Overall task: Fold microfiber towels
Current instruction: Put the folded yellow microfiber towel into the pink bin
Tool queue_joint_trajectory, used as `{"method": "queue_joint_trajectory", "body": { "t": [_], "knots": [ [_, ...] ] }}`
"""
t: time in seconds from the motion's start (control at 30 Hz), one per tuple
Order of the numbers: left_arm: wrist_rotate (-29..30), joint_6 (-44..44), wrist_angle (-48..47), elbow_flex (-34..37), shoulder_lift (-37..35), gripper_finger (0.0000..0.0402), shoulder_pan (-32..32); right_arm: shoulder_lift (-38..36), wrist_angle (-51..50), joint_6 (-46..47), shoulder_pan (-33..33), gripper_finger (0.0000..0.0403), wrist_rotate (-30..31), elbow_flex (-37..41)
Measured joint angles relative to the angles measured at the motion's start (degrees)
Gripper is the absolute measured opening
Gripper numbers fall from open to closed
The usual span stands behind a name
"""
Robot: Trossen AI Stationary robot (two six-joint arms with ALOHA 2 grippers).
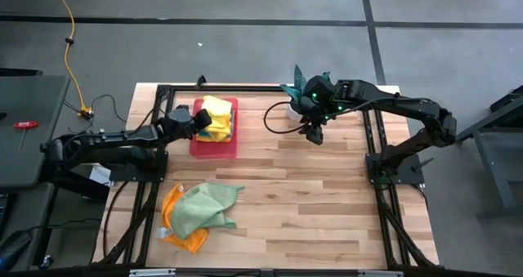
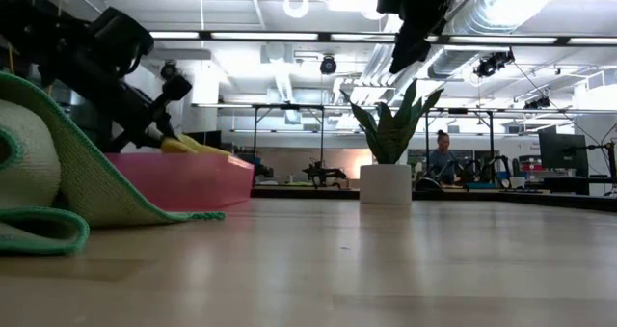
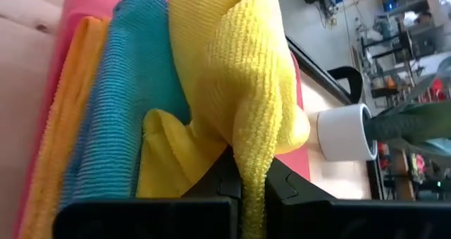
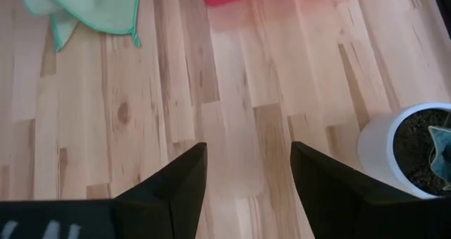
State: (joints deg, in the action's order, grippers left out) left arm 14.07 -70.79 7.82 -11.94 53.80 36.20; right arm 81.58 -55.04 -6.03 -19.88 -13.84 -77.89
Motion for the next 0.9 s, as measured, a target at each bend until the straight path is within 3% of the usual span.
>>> {"method": "queue_joint_trajectory", "body": {
  "t": [0.13, 0.3, 0.67, 0.9],
  "knots": [
    [1.13, -1.24, -0.55, 0.27, 2.46, 0.0000, -0.43, 0.00, 0.15, 0.04, -0.01, 0.0197, 0.15, 0.00],
    [-1.54, -0.66, 0.06, 0.16, 6.61, 0.0018, -0.43, 0.00, 0.37, 0.06, 0.00, 0.0197, 0.19, 0.00],
    [-2.98, 9.03, 0.66, 0.17, 3.16, 0.0148, 0.11, 0.00, 1.81, 1.21, 0.00, 0.0197, 0.21, 0.00],
    [-10.01, 12.77, 0.79, 0.17, -1.87, 0.0218, 2.44, 0.00, 1.79, 1.13, -0.01, 0.0197, 0.23, 0.00]
  ]
}}
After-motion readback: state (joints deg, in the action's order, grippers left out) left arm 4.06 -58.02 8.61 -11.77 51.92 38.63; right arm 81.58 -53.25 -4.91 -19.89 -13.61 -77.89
